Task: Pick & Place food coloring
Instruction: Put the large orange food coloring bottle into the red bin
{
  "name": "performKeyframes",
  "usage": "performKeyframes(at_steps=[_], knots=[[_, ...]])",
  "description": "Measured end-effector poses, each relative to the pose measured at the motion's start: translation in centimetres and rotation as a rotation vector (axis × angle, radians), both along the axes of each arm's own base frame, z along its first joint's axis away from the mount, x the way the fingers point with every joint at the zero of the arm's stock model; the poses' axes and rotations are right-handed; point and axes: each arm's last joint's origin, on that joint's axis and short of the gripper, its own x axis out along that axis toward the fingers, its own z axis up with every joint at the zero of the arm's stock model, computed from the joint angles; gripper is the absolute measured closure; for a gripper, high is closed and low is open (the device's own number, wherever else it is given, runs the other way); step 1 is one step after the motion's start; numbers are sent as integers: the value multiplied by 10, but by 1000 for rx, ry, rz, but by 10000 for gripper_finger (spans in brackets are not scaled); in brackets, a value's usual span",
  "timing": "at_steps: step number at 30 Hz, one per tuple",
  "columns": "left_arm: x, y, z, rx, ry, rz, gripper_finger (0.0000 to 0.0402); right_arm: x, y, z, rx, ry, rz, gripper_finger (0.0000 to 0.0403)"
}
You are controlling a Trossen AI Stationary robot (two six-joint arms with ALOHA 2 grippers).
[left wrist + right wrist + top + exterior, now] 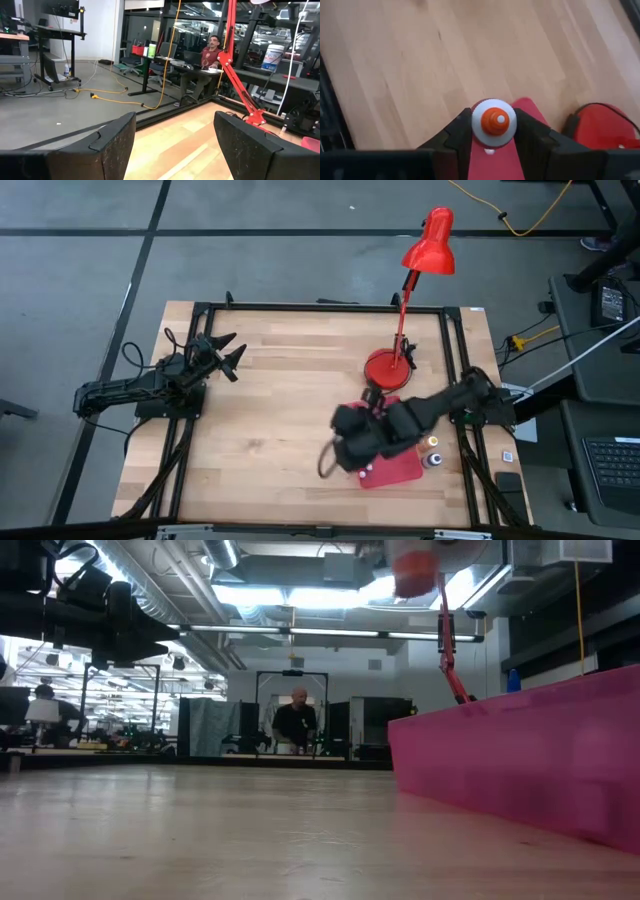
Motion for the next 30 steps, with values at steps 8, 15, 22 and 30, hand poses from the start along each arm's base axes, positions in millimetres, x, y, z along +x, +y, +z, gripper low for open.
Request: performKeyframes(at_steps=[8,15,22,30], knots=[[0,0,0,0,1,0,137,-67,13,-13,-26,-17,173,276],[0,0,0,0,1,0,137,-134,-6,-30,28,-65,259,278],[0,0,0,0,1,0,137,-169,-28,-59,4,-46,304,276],[0,0,0,0,1,0,137,-183,-46,-110,-24,-70,292,275]])
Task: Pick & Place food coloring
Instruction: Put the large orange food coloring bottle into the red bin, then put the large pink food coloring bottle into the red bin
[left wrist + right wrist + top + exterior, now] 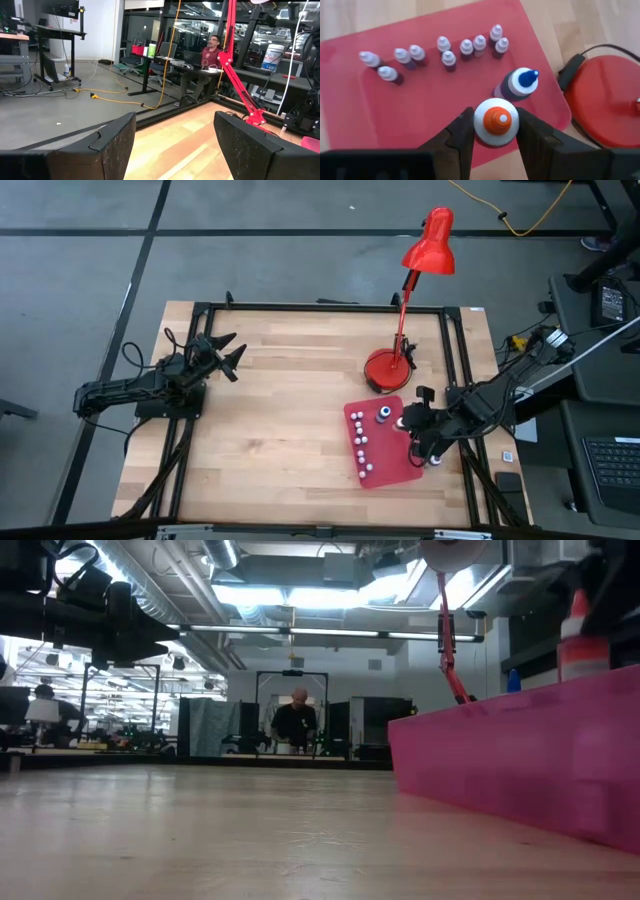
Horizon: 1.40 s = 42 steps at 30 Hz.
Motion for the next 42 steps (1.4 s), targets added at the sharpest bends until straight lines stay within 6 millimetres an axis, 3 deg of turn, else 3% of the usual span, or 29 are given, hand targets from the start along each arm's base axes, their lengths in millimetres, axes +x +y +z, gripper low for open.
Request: performKeyframes(at_steps=[6,24,35,42], knots=[[0,0,0,0,0,0,137,3,-9,-24,3,-26,-22,275],[0,0,0,0,-1,0,137,17,-11,-54,7,-55,0,269],[0,0,0,0,0,0,137,23,-7,-30,29,-49,62,207],[0,0,0,0,0,0,137,14,-12,-12,-42,84,78,190]])
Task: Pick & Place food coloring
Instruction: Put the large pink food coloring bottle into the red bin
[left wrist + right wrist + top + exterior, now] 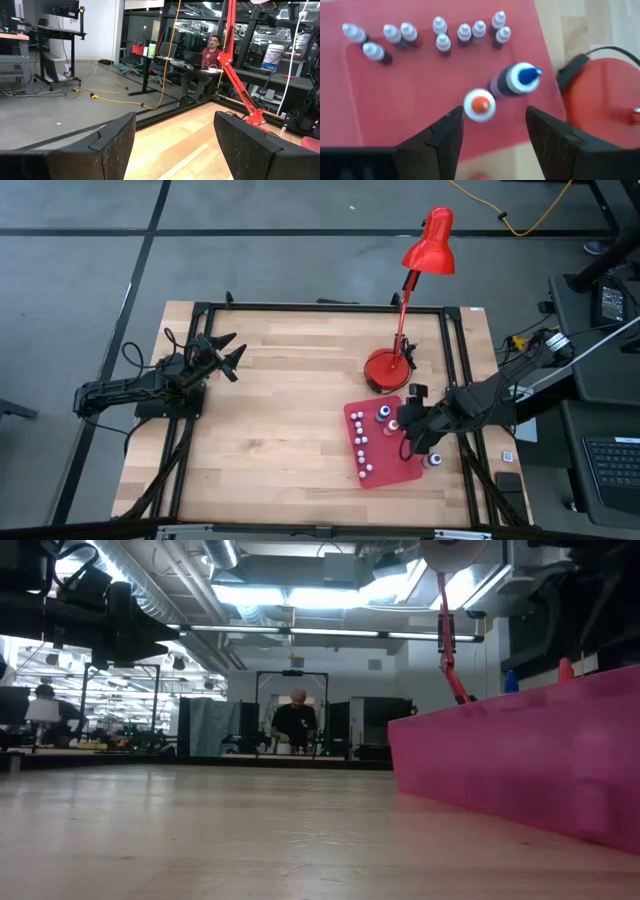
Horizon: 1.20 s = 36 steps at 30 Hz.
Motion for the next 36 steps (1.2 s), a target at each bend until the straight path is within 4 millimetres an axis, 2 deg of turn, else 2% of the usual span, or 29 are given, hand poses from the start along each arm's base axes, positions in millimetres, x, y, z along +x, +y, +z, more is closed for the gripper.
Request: performKeyframes(at_steps=[7,14,18,24,36], knots=[[0,0,0,0,0,0,137,-21,-10,21,42,57,61,175],[0,0,0,0,0,0,137,-46,-25,32,110,76,7,169],[0,0,0,0,0,0,137,-57,-30,26,152,117,6,169],[0,0,0,0,0,0,137,-69,-34,4,150,185,26,169],[0,0,0,0,0,0,137,-77,-32,-27,165,253,38,169]])
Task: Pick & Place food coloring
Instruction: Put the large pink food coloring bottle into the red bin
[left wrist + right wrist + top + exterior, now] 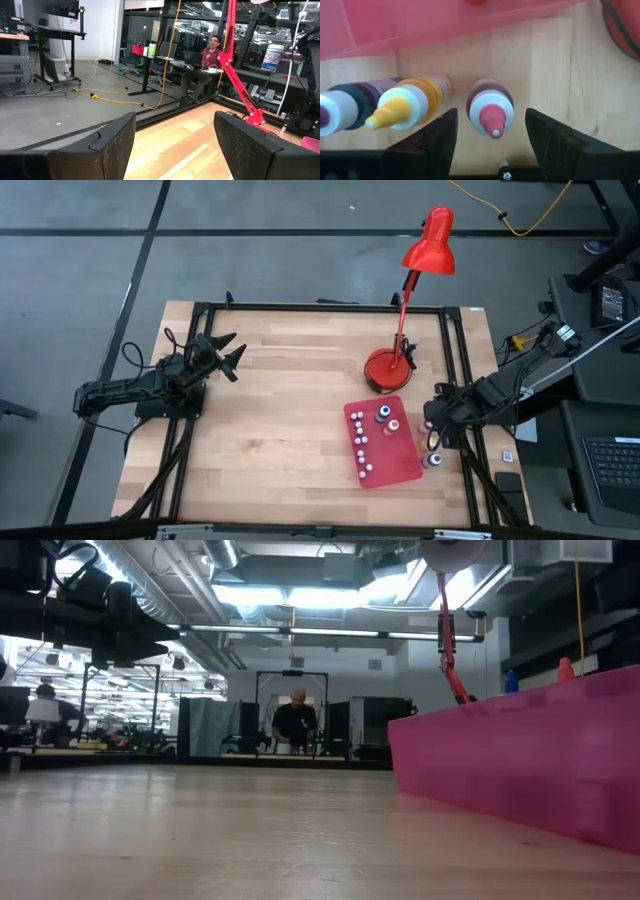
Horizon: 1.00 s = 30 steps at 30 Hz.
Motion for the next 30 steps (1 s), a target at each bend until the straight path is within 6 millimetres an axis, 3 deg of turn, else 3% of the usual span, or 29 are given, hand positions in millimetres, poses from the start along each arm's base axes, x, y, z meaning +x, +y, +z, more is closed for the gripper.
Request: performKeyframes(at_steps=[8,20,23,30], knots=[[0,0,0,0,0,0,137,1,0,-10,3,-9,5,176],[0,0,0,0,0,0,137,1,0,-9,-25,-32,-5,282],[0,0,0,0,0,0,137,1,-1,2,-40,-31,-7,282],[0,0,0,0,0,0,137,9,2,54,-46,-145,-25,266]])
